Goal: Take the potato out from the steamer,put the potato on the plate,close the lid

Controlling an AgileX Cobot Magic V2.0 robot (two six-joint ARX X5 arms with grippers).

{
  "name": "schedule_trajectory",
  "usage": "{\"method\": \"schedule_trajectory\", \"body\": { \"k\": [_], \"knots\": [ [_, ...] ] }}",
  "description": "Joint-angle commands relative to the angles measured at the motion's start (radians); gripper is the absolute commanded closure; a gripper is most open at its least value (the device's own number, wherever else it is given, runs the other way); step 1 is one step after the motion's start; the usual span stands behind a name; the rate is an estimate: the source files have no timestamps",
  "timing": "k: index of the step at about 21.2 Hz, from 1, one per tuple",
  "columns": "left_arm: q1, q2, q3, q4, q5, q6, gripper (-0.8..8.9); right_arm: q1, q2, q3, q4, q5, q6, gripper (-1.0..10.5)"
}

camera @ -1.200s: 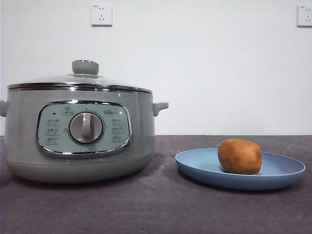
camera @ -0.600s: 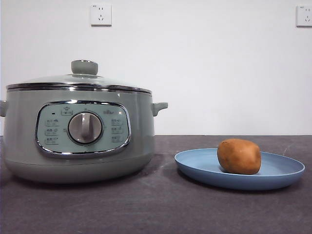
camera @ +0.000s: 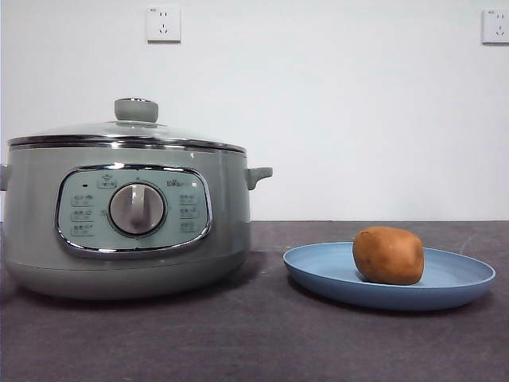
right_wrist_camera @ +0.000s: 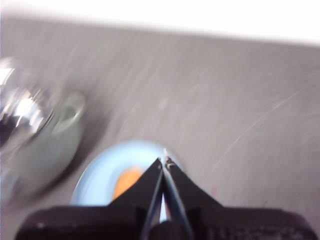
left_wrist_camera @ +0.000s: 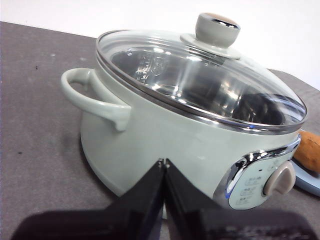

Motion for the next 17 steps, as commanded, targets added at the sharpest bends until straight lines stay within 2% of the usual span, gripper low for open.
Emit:
{"method": "schedule_trajectory", "body": {
  "k": [1, 5, 7, 11, 17],
  "knots": [
    [0.003, -0.003, -0.012, -0.001, -0.001, 0.001, 8.17, -0.109, -0.106, -0.229, 0.234, -0.069, 0.012, 9.5],
    [0.003, -0.003, -0.012, -0.001, -0.001, 0.001, 8.17, -0.156, -0.27, -0.604, 0.644, -0.089, 0.035, 9.5],
    [0.003, -0.003, -0.012, -0.001, -0.001, 0.002, 8.17, -0.156, -0.327, -0.722, 0.738, -0.089, 0.062, 9.5],
    [0.003, -0.003, -0.012, -0.001, -0.001, 0.002, 8.17, -0.156, -0.43, -0.862, 0.754, -0.088, 0.079, 9.5],
    [0.003, -0.003, -0.012, -0.001, -0.001, 0.001, 8.17, -0.156, -0.597, -0.982, 0.681, -0.088, 0.126, 9.5]
  ]
}}
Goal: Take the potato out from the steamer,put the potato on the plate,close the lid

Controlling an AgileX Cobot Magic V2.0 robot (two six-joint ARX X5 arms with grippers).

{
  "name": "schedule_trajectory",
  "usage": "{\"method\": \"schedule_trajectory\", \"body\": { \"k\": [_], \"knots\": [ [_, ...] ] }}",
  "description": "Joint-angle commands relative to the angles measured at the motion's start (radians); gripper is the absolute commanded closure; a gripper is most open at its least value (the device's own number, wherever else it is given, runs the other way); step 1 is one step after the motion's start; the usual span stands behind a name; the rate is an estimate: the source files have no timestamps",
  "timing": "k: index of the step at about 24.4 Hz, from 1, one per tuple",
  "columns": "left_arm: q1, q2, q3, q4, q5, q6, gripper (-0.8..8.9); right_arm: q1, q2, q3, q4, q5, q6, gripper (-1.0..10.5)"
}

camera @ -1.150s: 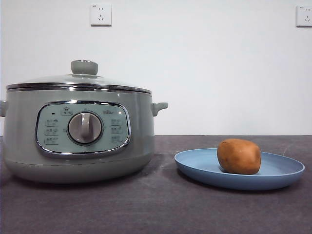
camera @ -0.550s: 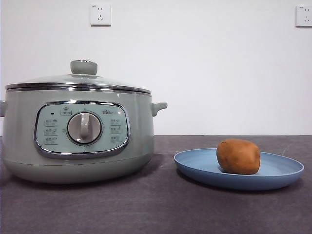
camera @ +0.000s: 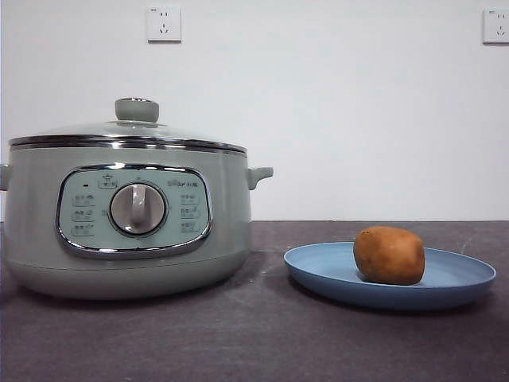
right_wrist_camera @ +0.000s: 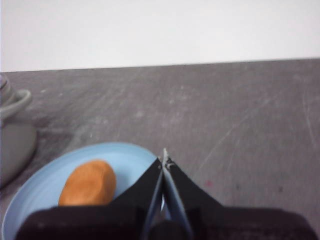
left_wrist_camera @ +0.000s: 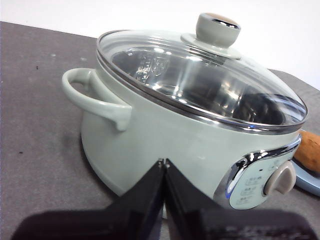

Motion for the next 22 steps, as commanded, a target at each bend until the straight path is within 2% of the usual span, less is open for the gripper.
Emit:
{"method": "schedule_trajectory", "body": {
  "k": [1, 6, 12, 18, 22],
  "knots": [
    [0.003, -0.003, -0.012, -0.001, -0.001, 0.001, 8.17, 0.0, -0.071, -0.038, -0.043, -0.001, 0.045, 9.5],
    [0.003, -0.003, -0.012, -0.001, -0.001, 0.002, 8.17, 0.0, -0.174, -0.04, -0.203, 0.002, 0.047, 9.5],
    [0.003, -0.003, -0.012, -0.001, -0.001, 0.002, 8.17, 0.0, -0.189, -0.04, -0.29, 0.002, 0.052, 9.5],
    [0.003, -0.003, -0.012, -0.001, -0.001, 0.002, 8.17, 0.0, -0.189, -0.042, -0.286, 0.003, 0.069, 9.5],
    [0.003, -0.003, -0.012, -0.001, -0.001, 0.002, 8.17, 0.0, -0.189, -0.063, -0.2, 0.007, 0.069, 9.5]
  ]
}}
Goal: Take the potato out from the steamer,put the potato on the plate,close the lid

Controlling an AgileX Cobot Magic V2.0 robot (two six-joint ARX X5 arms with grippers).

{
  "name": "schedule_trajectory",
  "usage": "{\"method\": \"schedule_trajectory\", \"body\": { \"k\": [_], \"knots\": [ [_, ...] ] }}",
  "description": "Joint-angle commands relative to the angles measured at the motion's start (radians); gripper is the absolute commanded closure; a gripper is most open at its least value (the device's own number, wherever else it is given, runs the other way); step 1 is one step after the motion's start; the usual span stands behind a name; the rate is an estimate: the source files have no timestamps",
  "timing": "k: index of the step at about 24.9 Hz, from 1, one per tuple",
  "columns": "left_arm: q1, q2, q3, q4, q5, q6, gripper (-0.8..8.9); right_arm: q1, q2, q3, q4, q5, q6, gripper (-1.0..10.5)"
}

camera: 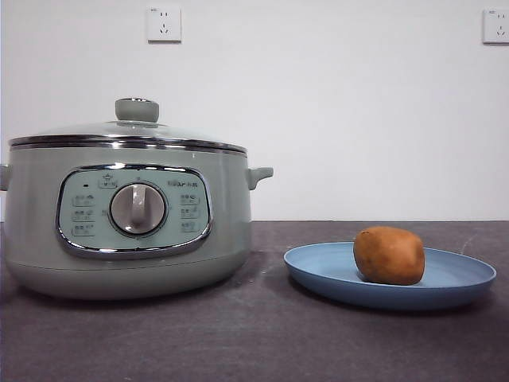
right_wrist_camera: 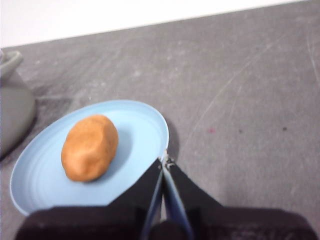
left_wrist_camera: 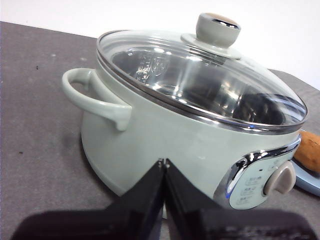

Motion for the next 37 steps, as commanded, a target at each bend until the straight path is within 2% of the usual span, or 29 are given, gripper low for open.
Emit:
{"method": "schedule_trajectory", "body": {
  "k": [1, 3, 8, 13, 37],
  "knots": [
    [0.003, -0.003, -0.012, -0.001, -0.001, 0.001, 8.17, 0.0, -0.003, -0.034, 0.096, 0.004, 0.012, 9.5],
    [0.003, -0.003, -0.012, -0.001, -0.001, 0.002, 8.17, 0.0, -0.003, -0.052, 0.156, 0.003, 0.014, 9.5],
    [0.003, -0.003, -0.012, -0.001, -0.001, 0.002, 8.17, 0.0, -0.003, -0.052, 0.121, 0.003, 0.026, 9.5],
    [0.003, -0.003, -0.012, -0.001, -0.001, 0.002, 8.17, 0.0, -0.003, -0.052, 0.126, -0.001, 0.086, 9.5],
    [0.003, -0.003, -0.012, -0.001, -0.001, 0.002, 8.17, 0.0, -0.002, -0.052, 0.125, 0.004, 0.085, 9.5]
  ]
}}
